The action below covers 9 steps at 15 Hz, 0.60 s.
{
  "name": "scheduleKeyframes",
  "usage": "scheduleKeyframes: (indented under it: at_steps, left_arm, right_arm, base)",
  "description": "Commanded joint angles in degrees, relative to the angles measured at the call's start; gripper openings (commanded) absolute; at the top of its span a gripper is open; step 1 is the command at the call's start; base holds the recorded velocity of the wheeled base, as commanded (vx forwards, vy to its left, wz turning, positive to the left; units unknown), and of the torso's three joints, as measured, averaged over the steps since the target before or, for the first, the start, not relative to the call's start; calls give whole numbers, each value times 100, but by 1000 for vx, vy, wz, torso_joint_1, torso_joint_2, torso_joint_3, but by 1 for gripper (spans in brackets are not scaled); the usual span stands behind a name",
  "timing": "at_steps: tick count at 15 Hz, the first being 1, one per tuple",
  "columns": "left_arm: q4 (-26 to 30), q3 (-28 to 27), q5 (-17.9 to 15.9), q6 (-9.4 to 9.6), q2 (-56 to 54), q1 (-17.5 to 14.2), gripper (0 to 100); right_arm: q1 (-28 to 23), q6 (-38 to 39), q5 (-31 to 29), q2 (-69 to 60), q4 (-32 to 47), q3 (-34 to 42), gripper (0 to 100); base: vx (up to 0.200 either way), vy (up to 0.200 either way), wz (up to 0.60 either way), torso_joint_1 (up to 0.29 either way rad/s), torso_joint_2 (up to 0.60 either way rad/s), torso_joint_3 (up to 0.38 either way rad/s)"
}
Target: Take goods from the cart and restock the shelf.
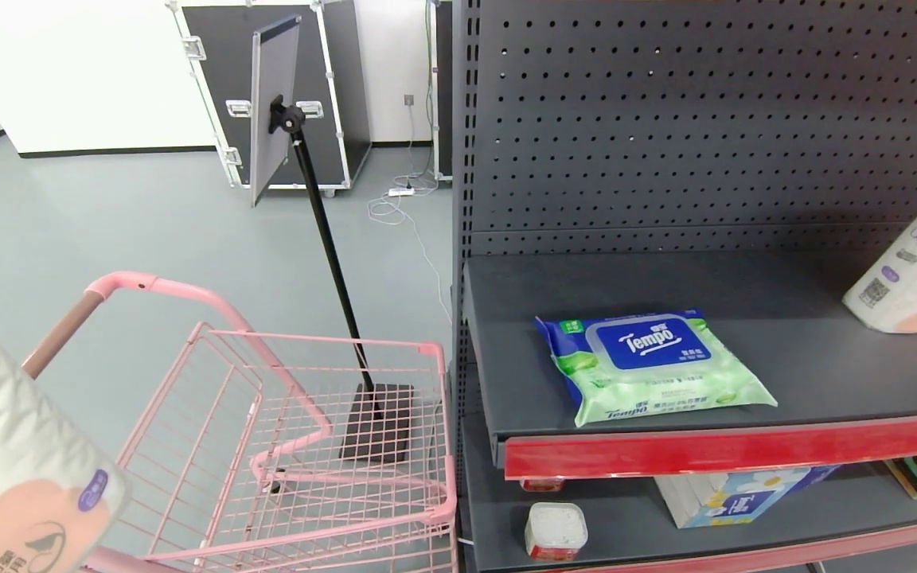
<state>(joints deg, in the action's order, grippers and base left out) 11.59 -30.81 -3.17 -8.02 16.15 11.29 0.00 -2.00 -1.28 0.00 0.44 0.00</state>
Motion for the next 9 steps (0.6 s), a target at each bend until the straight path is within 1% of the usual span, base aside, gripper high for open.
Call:
scheduleKeyframes:
  at_steps: [1, 2, 5, 9]
  left_arm:
    - [-26, -48, 1, 46, 222, 23, 0]
    - [-113, -92, 1, 90, 362, 23, 0]
    - [-421, -92, 1, 99, 635, 23, 0]
    - [-491, -66, 1, 99, 714, 23, 0]
  right_arm:
    - [0, -2, -4, 0, 0, 0, 100]
    - [0, -2, -4, 0, 0, 0, 100]
    - [0, -2, -4, 0, 0, 0, 100]
    - [0, 7, 5, 0, 0, 0, 100]
  base:
    - [0, 0, 0, 154, -393, -232]
    - [0, 0, 0, 168, -388, -237]
    - [0, 0, 0, 150, -373, -222]
    - [0, 0, 0, 156, -356, -209]
